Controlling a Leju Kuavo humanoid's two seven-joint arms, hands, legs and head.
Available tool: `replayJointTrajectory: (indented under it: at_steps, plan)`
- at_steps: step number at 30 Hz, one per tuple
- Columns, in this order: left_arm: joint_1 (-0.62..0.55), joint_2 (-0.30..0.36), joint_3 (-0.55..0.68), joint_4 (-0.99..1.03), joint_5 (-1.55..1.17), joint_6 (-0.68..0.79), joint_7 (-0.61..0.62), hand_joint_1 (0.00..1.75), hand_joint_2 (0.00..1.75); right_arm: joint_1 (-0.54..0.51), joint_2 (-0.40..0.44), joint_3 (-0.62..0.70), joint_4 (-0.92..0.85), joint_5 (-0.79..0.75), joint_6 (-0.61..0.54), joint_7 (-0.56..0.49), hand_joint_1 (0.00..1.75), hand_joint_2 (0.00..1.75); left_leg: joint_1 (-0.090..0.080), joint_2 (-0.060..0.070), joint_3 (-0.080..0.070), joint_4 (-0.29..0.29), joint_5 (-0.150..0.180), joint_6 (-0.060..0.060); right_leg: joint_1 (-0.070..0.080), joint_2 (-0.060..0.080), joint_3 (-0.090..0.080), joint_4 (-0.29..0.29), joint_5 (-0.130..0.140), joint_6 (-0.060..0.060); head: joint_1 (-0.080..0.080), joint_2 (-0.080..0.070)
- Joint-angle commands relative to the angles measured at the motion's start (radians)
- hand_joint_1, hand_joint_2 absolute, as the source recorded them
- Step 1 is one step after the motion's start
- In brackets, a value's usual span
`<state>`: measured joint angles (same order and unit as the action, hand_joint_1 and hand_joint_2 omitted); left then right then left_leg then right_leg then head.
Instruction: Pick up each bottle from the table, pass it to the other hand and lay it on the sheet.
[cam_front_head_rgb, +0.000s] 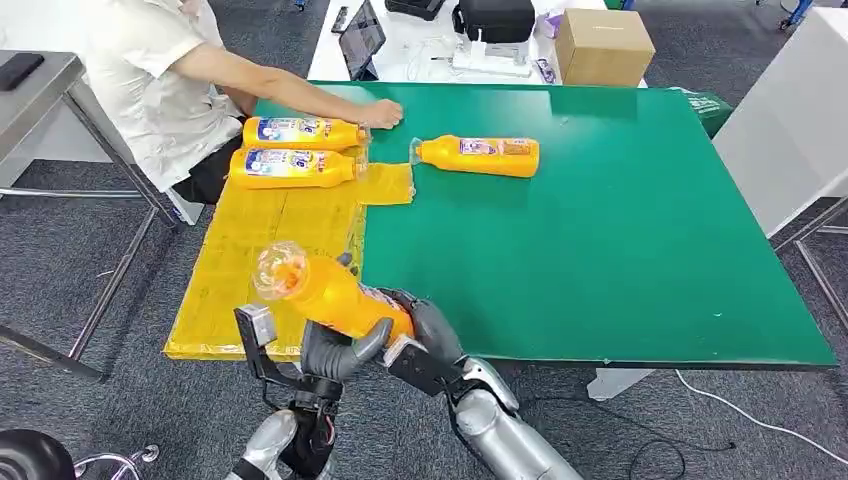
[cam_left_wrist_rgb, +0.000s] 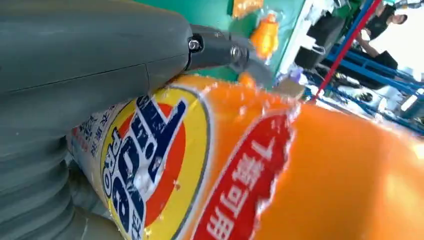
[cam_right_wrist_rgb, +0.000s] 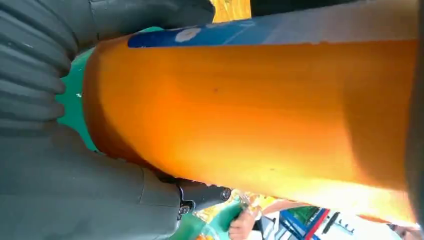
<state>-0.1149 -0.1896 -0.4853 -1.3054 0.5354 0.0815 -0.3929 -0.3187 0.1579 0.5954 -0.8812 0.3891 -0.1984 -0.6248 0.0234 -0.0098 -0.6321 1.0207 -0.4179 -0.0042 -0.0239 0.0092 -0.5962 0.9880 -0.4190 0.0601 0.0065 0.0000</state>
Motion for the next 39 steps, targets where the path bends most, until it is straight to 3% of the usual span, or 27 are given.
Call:
replayJointTrajectory:
  at_steps: [1, 2, 3, 10, 16, 23, 25, 28, 29, 31, 32, 33, 34, 39]
  plan:
    - [-0.006, 0.001, 0.011, -0.039, 0.120, -0.147, 0.016, 1.75, 1.75, -0.011, 0.003, 0.112, 0.116, -0.013, 0.020, -0.035, 0.00, 1.75, 0.001, 0.001, 0.006, -0.001, -0.002, 0.002, 0.002, -0.001, 0.006, -0.002, -0.002, -0.004, 0.000, 0.000]
    - [-0.007, 0.003, 0.018, -0.041, 0.125, -0.141, 0.020, 1.75, 1.75, -0.004, 0.001, 0.115, 0.111, -0.011, 0.015, -0.039, 0.00, 1.75, 0.001, 0.001, 0.007, -0.001, -0.003, 0.002, 0.002, -0.002, 0.007, -0.001, -0.002, -0.004, 0.000, 0.000]
    - [-0.010, 0.002, 0.024, -0.039, 0.118, -0.128, 0.013, 1.75, 1.75, -0.001, -0.003, 0.120, 0.107, 0.000, 0.003, -0.043, 0.00, 0.00, 0.000, 0.000, 0.004, -0.001, -0.001, 0.001, 0.001, -0.001, 0.004, -0.001, -0.002, -0.002, -0.001, 0.000]
    - [-0.016, -0.001, 0.074, -0.034, 0.177, -0.121, 0.022, 1.75, 1.75, 0.018, -0.002, 0.125, 0.075, 0.019, -0.094, -0.073, 0.00, 0.00, 0.000, -0.001, 0.005, 0.000, -0.002, 0.002, 0.001, -0.003, 0.005, -0.001, -0.002, -0.003, 0.000, 0.000]
    - [0.006, -0.001, 0.138, -0.114, 0.263, -0.161, 0.021, 1.75, 1.75, 0.033, -0.008, 0.117, 0.041, -0.029, -0.110, -0.073, 0.00, 0.00, 0.000, 0.001, 0.003, 0.000, -0.002, 0.001, 0.001, -0.001, 0.003, 0.000, -0.002, -0.003, 0.000, 0.000]
    - [0.000, 0.016, 0.148, -0.114, 0.184, -0.118, -0.018, 1.75, 1.75, 0.060, -0.034, 0.103, 0.003, -0.041, -0.140, -0.073, 0.00, 0.00, 0.001, -0.001, 0.003, -0.001, -0.001, 0.001, 0.001, -0.002, 0.003, -0.001, -0.001, -0.002, 0.000, 0.000]
    - [-0.015, 0.041, 0.136, -0.087, -0.010, 0.028, -0.072, 1.75, 1.75, 0.096, -0.048, 0.069, -0.042, -0.046, -0.225, -0.073, 0.00, 0.00, 0.001, 0.000, 0.005, -0.001, -0.002, 0.002, 0.001, -0.002, 0.006, -0.001, -0.002, -0.003, 0.000, 0.000]
    - [-0.052, 0.074, 0.135, -0.019, -0.359, 0.358, -0.149, 1.66, 1.75, 0.166, -0.082, 0.022, -0.137, -0.033, -0.375, -0.073, 0.00, 0.00, 0.000, -0.003, 0.004, -0.002, 0.000, 0.001, 0.001, -0.005, 0.005, -0.002, -0.002, -0.003, 0.000, 0.000]
    - [-0.067, 0.085, 0.147, 0.012, -0.492, 0.492, -0.176, 1.64, 1.75, 0.197, -0.097, 0.003, -0.173, -0.004, -0.475, -0.073, 0.00, 0.00, 0.000, -0.004, 0.002, -0.001, 0.000, 0.001, 0.001, -0.005, 0.003, -0.001, -0.001, -0.002, 0.000, 0.000]
    - [-0.069, 0.103, 0.169, 0.037, -0.616, 0.600, -0.174, 1.61, 1.75, 0.249, -0.090, -0.081, -0.246, 0.039, -0.500, -0.073, 0.00, 0.00, 0.000, -0.004, 0.004, -0.002, 0.000, 0.001, 0.000, -0.005, 0.004, -0.002, -0.001, -0.002, 0.000, 0.000]
    - [-0.058, 0.116, 0.199, 0.033, -0.697, 0.617, -0.160, 1.68, 1.75, 0.293, -0.074, -0.152, -0.301, 0.097, -0.500, -0.073, 0.00, 0.00, 0.000, -0.003, 0.003, -0.002, 0.000, 0.001, 0.000, -0.004, 0.003, -0.002, -0.001, -0.002, 0.000, 0.000]
    - [-0.038, 0.078, 0.343, 0.038, -0.985, 0.617, -0.112, 1.71, 1.75, 0.347, -0.044, -0.245, -0.383, 0.193, -0.500, -0.073, 0.00, 0.00, 0.000, -0.003, 0.006, -0.003, -0.001, 0.001, 0.001, -0.004, 0.007, -0.002, -0.002, -0.003, 0.000, 0.000]
    - [-0.051, 0.080, 0.384, 0.069, -1.076, 0.617, -0.062, 1.75, 1.75, 0.370, -0.032, -0.274, -0.428, 0.220, -0.500, -0.073, 0.00, 0.00, 0.000, -0.002, 0.003, -0.002, -0.001, 0.001, 0.001, -0.003, 0.003, -0.001, -0.001, -0.002, 0.000, 0.000]
    - [-0.051, 0.080, 0.384, 0.069, -1.076, 0.617, -0.062, 1.75, 1.75, 0.370, -0.032, -0.274, -0.428, 0.220, -0.500, -0.073, 0.00, 0.00, 0.000, -0.001, 0.002, -0.001, -0.001, 0.001, 0.000, -0.002, 0.003, 0.000, -0.001, -0.002, 0.000, 0.000]
